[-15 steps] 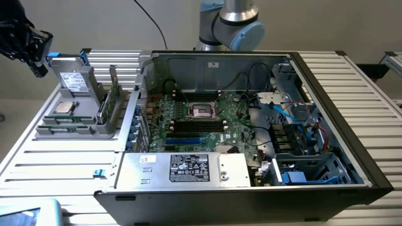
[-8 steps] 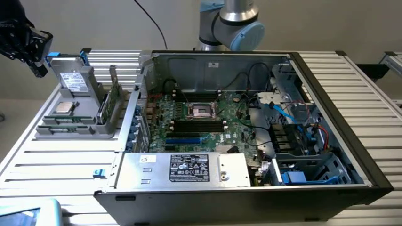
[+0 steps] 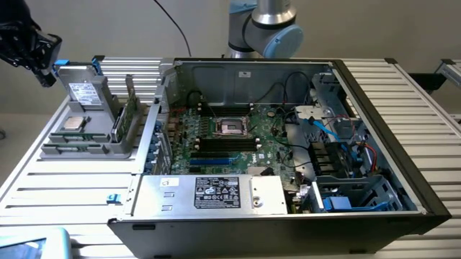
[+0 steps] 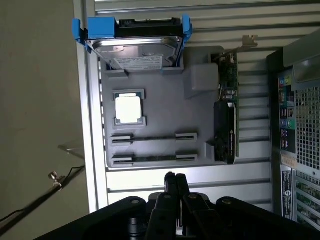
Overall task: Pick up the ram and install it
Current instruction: 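Pick up the ram and move it above insertion slot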
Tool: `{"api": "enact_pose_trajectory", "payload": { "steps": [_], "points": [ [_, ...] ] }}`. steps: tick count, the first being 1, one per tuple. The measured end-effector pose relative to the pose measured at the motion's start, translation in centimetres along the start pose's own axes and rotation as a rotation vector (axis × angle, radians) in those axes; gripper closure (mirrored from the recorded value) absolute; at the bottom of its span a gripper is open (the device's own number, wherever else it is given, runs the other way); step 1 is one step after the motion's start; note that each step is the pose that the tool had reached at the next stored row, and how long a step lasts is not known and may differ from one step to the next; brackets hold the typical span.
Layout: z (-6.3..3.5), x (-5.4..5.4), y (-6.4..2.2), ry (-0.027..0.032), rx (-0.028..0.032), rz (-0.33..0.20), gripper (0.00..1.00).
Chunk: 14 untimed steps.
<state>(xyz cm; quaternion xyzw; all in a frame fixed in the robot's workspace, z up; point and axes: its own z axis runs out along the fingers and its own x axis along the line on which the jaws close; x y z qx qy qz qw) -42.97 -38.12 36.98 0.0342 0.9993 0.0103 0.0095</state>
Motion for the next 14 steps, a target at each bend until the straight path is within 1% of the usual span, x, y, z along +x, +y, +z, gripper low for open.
{"api": "enact_pose_trajectory", "payload": {
  "steps": [3, 14],
  "points": [
    [0.00, 0.19, 0.23, 0.0000, 0.0011, 0.000, 0.89],
    [0.01, 0.33, 0.25, 0.0000, 0.0010, -0.001, 0.89]
  ]
}}
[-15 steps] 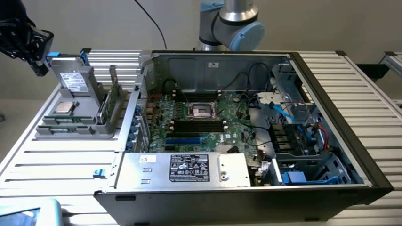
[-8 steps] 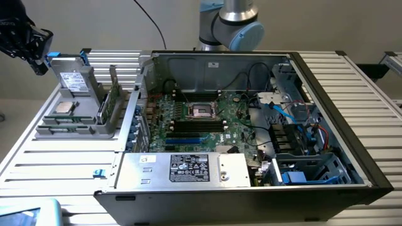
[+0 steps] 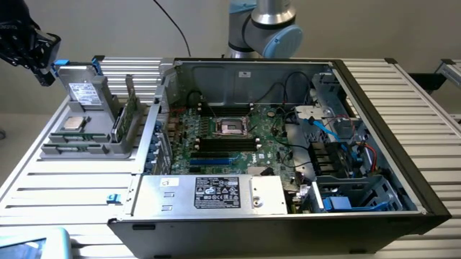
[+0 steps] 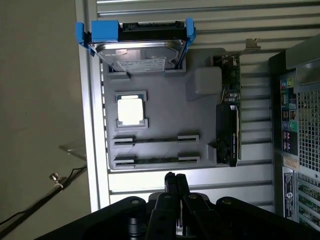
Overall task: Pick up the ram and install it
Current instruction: 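Pick up the ram and move it above insertion slot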
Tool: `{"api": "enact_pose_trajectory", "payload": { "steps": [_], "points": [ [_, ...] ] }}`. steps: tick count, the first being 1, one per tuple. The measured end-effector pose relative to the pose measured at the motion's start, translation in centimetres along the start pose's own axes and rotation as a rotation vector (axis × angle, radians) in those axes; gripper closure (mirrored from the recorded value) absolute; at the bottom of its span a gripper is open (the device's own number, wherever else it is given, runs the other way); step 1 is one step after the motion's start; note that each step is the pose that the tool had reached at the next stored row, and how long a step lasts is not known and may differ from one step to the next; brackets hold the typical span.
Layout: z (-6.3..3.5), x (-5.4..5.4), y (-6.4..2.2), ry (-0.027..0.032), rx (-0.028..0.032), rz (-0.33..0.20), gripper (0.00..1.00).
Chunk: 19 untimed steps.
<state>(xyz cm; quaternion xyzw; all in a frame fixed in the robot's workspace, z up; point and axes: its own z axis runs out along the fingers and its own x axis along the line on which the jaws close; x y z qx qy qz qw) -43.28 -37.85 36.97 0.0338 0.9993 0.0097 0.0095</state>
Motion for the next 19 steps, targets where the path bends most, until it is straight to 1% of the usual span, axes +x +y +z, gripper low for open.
{"api": "enact_pose_trajectory", "payload": {
  "steps": [5, 19],
  "points": [
    [0.03, 0.02, 0.00, -0.0002, -0.0002, -0.003, 0.89],
    [0.06, 0.03, 0.00, 0.0051, -0.0046, -0.254, 0.89]
  ]
}}
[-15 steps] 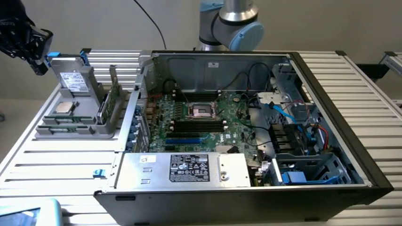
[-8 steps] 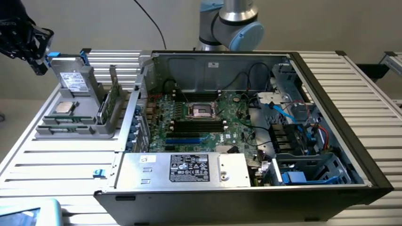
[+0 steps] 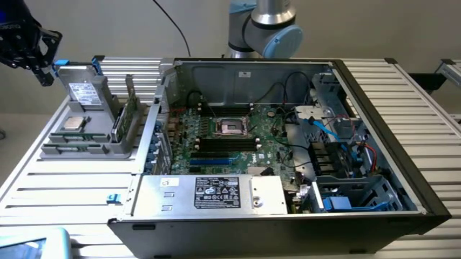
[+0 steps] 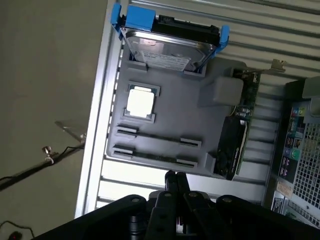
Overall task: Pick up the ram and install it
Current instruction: 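Pick up the ram and move it above insertion slot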
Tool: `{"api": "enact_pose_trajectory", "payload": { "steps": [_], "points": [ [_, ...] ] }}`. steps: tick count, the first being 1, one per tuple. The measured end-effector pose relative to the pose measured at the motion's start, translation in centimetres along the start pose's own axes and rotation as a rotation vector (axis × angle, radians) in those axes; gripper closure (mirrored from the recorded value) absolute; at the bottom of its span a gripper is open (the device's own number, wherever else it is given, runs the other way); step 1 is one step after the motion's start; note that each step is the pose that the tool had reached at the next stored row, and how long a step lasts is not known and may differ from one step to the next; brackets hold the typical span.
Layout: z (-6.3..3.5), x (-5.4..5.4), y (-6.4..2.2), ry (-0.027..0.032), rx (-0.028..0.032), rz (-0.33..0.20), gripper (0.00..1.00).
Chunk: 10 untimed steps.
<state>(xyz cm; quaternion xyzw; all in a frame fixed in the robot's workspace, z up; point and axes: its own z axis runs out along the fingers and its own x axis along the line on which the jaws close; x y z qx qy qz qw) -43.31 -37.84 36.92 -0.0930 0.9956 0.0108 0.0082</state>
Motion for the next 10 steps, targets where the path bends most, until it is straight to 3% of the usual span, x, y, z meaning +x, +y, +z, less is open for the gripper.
{"api": "enact_pose_trajectory", "payload": {
  "steps": [10],
  "points": [
    [0.00, 0.00, 0.00, 0.0037, -0.0034, -0.181, 0.89]
  ]
}}
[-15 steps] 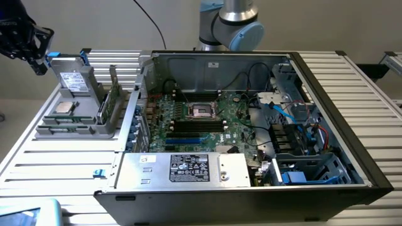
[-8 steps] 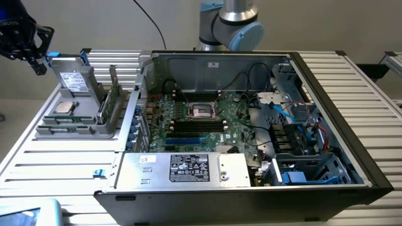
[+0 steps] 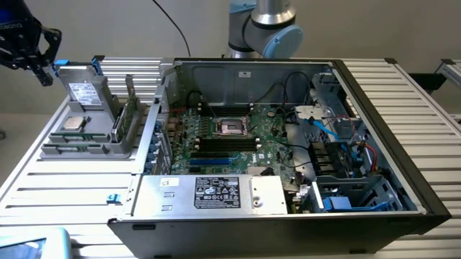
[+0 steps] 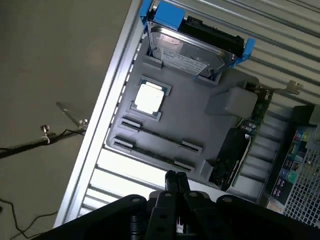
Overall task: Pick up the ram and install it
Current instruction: 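Pick up the ram and move it above insertion slot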
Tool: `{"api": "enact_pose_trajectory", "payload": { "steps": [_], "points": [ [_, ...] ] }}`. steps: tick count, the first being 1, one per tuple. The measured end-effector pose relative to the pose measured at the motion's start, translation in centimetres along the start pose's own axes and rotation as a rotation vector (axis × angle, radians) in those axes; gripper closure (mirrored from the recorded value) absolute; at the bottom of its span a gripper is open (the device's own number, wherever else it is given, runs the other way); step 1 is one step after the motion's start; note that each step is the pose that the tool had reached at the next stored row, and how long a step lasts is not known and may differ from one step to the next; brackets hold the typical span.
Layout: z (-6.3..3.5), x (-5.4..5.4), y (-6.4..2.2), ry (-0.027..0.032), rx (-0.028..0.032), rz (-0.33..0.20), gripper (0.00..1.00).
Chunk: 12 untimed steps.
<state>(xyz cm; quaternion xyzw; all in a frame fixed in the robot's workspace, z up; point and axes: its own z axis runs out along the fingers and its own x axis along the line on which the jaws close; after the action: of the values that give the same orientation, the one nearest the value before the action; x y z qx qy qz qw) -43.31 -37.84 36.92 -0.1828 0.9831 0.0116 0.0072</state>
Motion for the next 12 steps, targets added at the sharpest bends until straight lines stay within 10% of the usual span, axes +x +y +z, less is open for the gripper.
{"api": "enact_pose_trajectory", "payload": {
  "steps": [12],
  "points": [
    [0.00, 0.00, 0.00, 0.0044, -0.0040, -0.219, 0.89]
  ]
}}
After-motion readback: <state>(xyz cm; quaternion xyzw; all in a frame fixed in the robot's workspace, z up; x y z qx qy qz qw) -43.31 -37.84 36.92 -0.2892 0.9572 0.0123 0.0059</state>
